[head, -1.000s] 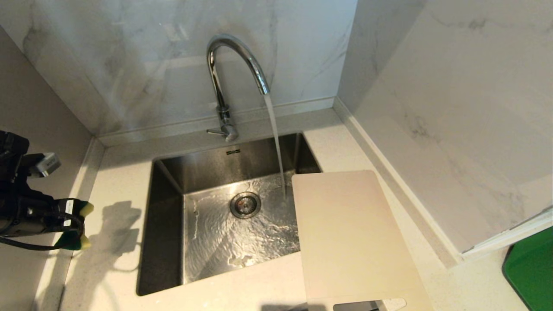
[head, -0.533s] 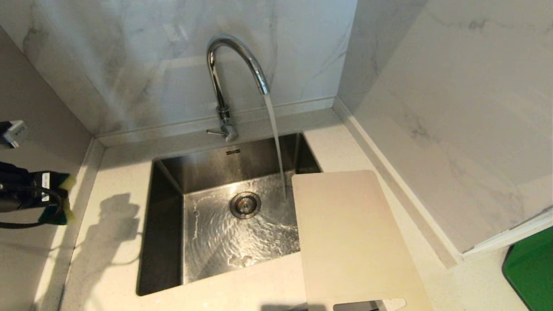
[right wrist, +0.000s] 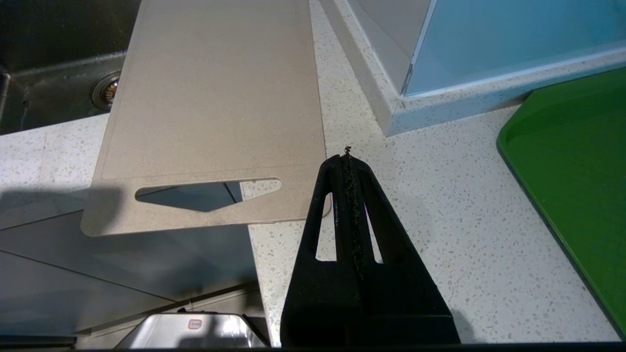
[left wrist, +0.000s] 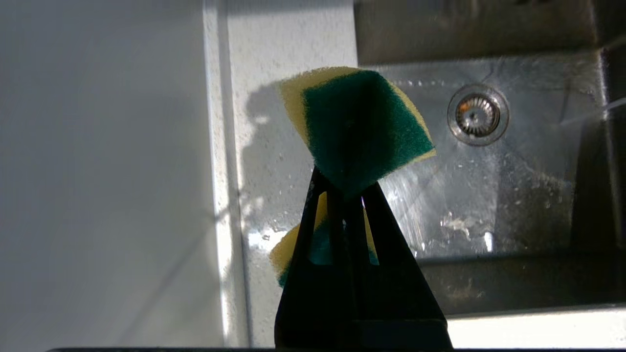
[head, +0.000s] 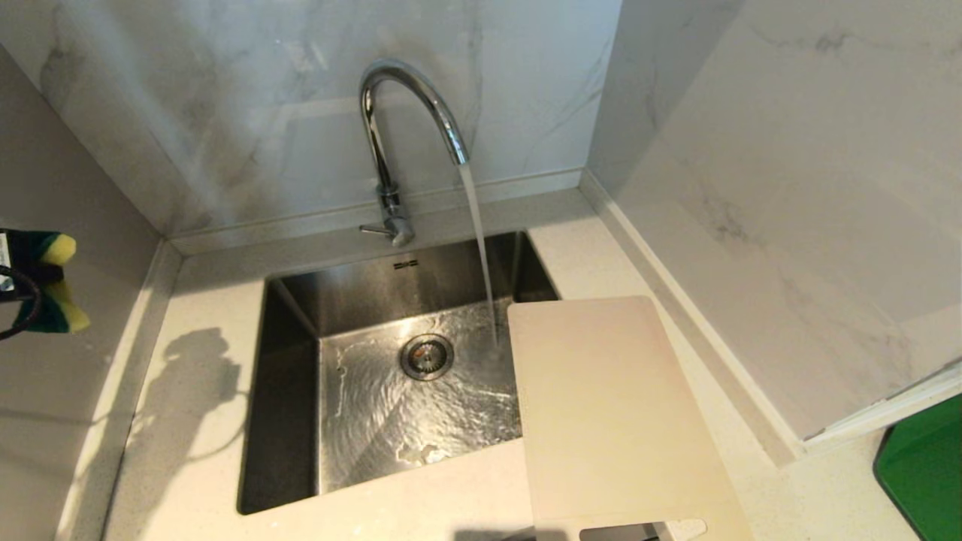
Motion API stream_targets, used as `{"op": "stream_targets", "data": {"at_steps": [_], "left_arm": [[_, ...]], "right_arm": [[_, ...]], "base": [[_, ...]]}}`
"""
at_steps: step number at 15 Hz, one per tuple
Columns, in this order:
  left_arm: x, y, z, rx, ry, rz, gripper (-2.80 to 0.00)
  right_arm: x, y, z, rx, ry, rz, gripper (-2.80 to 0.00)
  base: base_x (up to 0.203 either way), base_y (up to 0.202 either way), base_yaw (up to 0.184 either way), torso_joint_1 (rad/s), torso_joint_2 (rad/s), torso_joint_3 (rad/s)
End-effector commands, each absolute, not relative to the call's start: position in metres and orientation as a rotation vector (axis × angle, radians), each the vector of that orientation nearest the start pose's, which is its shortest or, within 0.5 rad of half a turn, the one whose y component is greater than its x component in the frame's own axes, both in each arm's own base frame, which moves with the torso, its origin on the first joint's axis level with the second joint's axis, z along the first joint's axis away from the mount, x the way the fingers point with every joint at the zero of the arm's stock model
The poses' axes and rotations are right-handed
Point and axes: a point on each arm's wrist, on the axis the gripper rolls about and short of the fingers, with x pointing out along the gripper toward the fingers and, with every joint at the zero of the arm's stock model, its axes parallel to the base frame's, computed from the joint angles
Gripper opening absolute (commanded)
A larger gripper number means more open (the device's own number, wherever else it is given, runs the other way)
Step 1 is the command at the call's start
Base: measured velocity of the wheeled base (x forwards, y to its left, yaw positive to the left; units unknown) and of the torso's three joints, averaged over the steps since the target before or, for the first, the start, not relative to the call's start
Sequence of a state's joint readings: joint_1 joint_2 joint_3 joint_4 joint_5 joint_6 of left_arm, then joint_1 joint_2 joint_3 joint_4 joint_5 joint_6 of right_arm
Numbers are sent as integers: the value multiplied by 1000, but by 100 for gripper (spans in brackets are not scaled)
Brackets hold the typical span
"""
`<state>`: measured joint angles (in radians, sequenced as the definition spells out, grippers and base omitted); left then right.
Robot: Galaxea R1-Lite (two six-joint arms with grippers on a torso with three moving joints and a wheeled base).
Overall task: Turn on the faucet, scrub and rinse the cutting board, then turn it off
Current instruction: Pick up the cutting board
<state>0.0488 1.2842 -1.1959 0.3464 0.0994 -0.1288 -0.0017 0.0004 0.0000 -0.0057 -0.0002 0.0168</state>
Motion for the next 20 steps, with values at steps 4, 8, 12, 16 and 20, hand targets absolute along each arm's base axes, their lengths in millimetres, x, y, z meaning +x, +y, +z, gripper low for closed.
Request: {"op": "stream_targets", "data": {"at_steps": [4, 8, 12, 16, 20], "left_arm": [[163, 22, 312, -156, 333, 115, -280], [139, 19, 300, -154, 272, 105, -280], [101, 13, 290, -149, 222, 97, -280], [60, 7, 271, -145, 177, 95, -280], [34, 3, 221, -155, 231, 84, -280]], "right_arm": [[-23, 0, 76, 17, -5, -1, -280], [-23, 0, 76, 17, -5, -1, -280], [-23, 0, 76, 17, -6, -1, -280], [-23, 0, 76, 17, -6, -1, -280], [-23, 0, 76, 17, -5, -1, -280]], "base": [[0, 0, 0, 0, 0, 0], [0, 0, 0, 0, 0, 0], [0, 0, 0, 0, 0, 0], [0, 0, 0, 0, 0, 0], [0, 0, 0, 0, 0, 0]]}}
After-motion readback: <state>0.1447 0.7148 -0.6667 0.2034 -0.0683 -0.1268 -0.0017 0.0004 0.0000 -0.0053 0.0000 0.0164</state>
